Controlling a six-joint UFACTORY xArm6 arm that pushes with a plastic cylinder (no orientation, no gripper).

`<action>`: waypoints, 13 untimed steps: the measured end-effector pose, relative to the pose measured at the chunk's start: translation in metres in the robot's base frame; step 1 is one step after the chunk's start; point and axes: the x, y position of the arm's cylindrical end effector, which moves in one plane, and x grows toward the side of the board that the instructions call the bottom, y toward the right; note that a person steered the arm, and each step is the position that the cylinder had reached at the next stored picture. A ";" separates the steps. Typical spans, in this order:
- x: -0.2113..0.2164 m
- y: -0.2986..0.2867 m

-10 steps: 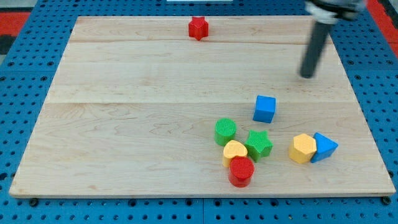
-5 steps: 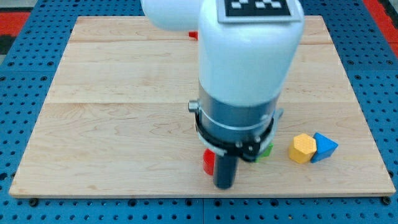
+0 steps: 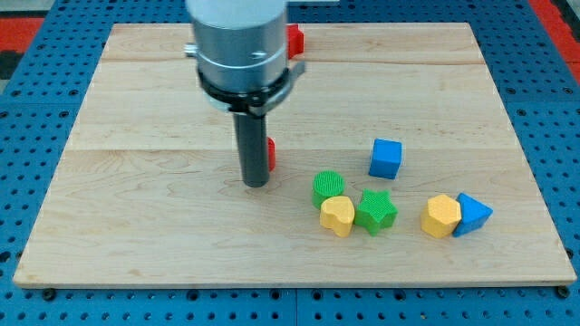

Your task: Move the red circle close to red star

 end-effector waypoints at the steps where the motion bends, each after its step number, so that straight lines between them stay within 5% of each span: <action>1: -0.016 0.001; 3: -0.084 -0.002; 5: -0.054 0.034; 7: -0.131 0.050; 12: -0.187 0.099; 13: -0.196 0.060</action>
